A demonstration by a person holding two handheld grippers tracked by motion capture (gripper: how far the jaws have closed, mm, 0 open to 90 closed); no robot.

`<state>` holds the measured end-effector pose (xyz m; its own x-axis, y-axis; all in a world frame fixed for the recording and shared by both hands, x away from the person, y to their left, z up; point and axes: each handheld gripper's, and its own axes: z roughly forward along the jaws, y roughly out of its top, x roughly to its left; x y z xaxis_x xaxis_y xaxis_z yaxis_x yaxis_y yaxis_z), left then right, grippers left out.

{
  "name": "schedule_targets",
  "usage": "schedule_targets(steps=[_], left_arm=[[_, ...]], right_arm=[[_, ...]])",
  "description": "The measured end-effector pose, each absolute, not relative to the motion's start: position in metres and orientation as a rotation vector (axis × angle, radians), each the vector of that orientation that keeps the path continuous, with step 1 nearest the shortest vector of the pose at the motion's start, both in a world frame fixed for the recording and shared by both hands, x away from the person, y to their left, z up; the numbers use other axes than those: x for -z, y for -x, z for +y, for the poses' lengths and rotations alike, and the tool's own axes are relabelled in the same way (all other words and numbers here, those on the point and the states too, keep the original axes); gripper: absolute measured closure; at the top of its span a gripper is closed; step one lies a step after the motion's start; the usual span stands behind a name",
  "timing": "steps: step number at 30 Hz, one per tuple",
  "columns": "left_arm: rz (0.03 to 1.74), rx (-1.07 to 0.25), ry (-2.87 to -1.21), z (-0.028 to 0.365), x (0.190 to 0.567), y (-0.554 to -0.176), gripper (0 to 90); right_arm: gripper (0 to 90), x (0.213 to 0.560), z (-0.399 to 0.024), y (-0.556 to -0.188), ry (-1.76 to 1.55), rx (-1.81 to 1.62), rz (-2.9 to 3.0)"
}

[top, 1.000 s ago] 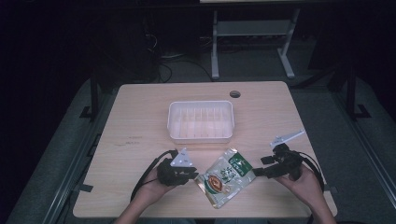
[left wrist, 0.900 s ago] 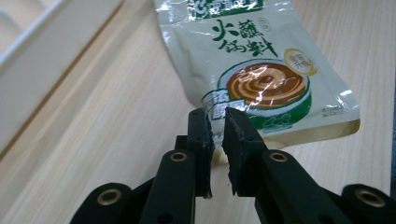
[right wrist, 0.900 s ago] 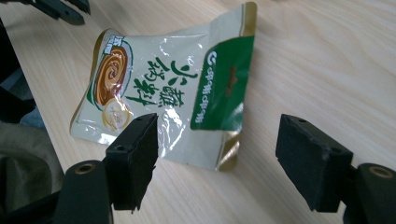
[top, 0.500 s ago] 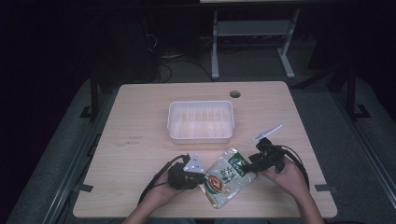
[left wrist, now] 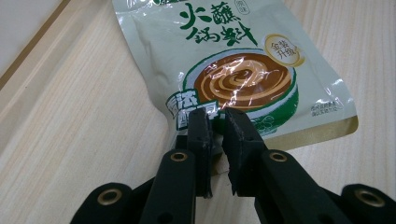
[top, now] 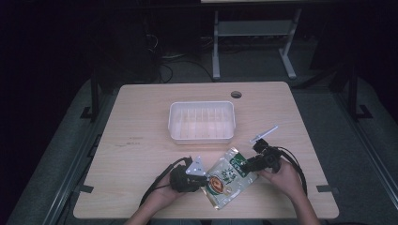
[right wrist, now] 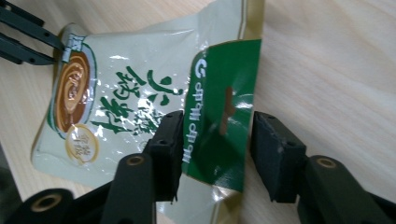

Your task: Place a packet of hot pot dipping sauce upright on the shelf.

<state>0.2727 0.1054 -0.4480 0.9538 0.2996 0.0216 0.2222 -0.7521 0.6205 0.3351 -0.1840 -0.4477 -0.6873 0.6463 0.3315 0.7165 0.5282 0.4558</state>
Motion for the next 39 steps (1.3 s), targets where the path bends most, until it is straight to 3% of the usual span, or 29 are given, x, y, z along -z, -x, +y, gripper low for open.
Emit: schedule_targets(steps=[16, 23, 36, 39], left_arm=[[0.362, -0.182, -2.459, 0.104, 0.449, -0.270, 79.9], [0.367, -0.176, -2.448, 0.105, 0.450, -0.271, 79.9], [0.362, -0.187, -2.443, 0.104, 0.450, -0.269, 77.1], [0.367, -0.182, -2.440, 0.104, 0.450, -0.269, 75.2]], right_arm=[[64.3, 0.433, -0.174, -0.340, 1.080, 0.892, -2.554], [67.4, 0.444, -0.164, -0.354, 1.119, 0.804, -2.515], [86.6, 0.445, -0.153, -0.357, 1.158, 0.680, -2.503], [87.3, 0.445, -0.156, -0.359, 1.169, 0.675, -2.478]])
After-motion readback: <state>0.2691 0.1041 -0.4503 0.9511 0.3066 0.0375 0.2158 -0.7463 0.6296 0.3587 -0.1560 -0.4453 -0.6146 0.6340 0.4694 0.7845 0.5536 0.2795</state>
